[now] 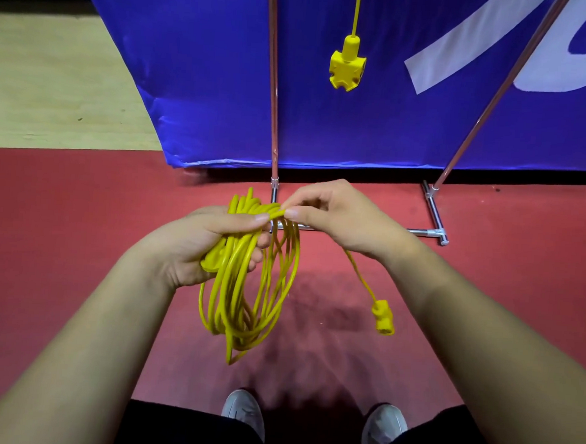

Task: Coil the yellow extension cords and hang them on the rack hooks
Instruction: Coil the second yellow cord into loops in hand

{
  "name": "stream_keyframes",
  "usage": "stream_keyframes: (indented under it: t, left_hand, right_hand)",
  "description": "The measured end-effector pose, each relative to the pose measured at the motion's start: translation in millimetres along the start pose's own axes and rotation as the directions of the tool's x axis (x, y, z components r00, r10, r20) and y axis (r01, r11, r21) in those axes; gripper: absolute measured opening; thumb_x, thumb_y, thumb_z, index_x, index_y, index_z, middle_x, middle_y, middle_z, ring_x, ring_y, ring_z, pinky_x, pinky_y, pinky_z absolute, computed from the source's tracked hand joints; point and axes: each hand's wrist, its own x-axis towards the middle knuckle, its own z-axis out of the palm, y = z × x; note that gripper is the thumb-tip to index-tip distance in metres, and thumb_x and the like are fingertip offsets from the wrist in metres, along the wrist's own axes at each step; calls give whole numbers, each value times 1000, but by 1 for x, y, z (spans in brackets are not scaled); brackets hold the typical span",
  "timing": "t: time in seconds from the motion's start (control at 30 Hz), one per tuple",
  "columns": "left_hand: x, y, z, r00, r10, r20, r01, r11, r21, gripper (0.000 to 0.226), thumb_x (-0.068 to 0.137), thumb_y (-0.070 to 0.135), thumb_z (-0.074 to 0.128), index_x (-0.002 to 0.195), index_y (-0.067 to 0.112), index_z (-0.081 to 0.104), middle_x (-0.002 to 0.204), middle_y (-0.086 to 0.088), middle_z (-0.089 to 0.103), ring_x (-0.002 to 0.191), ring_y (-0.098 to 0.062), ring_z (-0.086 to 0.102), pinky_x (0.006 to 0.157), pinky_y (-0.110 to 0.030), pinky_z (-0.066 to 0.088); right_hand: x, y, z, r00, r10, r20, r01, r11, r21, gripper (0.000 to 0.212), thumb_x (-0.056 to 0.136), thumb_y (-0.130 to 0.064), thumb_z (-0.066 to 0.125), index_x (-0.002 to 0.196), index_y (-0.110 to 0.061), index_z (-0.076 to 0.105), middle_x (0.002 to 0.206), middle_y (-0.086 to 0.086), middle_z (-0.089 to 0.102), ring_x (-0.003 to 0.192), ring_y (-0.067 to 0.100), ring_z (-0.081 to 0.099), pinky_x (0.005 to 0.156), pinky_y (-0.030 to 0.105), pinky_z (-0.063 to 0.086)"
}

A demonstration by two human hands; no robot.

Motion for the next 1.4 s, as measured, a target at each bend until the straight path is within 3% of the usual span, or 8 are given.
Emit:
stream_keyframes:
  t: [0.23,0.37,0.57,0.77,0.9,1.03,1.23,1.4]
  left_hand:
    - [-7,9,-8,978,185,98,-171,976,-136,40,62,21,85,87,10,56,62,2,48,49,-10,47,54,-23,46]
    - [-8,11,-11,989,138,52,-137,990,-18,36,61,19,84,83,10,57,63,-1,51,52,-14,51,52,-25,48]
    - [-2,-3,-4,997,-29,-73,45,973,227,35,60,30,79,83,8,65,64,-5,56,53,-19,55,50,-25,50]
    - [-5,-4,-5,1000,10,-13,-6,946,323,11,72,9,70,66,13,62,57,-5,44,49,-19,47,49,-26,45]
    - [-7,-1,3,996,4,92,-50,864,501,16,74,3,61,61,9,54,55,-8,45,47,-21,48,48,-25,43]
    - [-7,-1,10,982,-103,156,-28,744,667,14,71,2,60,59,8,56,54,-10,50,44,-22,51,49,-26,44]
    - [-13,4,9,994,-74,86,-5,728,686,19,77,-5,64,66,10,62,55,-13,60,46,-22,58,51,-27,48]
    - [-10,6,8,934,341,-106,-35,383,923,21,71,17,76,77,19,56,55,6,57,47,-8,49,49,-23,40]
  right_hand:
    - [-18,35,-22,939,261,224,-195,941,-278,11,90,-11,65,83,-3,66,71,9,64,66,8,56,68,30,46]
    - [-31,65,-36,929,368,22,-369,930,7,11,92,-9,63,91,-4,73,64,8,60,72,22,61,76,34,50]
    - [-13,37,-31,973,227,-50,-232,965,-122,23,89,-15,68,96,-35,76,74,1,68,67,12,52,66,30,41]
    - [0,-4,-6,995,99,34,-89,972,-216,28,85,-10,71,112,-14,70,77,-16,64,66,-6,53,65,11,38]
    - [-7,0,3,988,102,119,-47,918,-393,91,68,-36,85,145,-39,35,124,-6,36,75,-8,48,71,6,37]
    - [-5,6,15,985,-27,170,120,812,-572,89,59,-43,75,141,-41,41,143,-10,36,112,-5,47,97,11,28]
    - [-9,0,16,997,-18,72,54,839,-541,19,64,-22,73,79,-19,63,59,-6,51,71,11,46,59,14,35]
    - [-5,-4,10,999,4,-51,-29,862,-505,20,62,-25,65,66,-9,52,57,9,50,58,26,48,51,33,39]
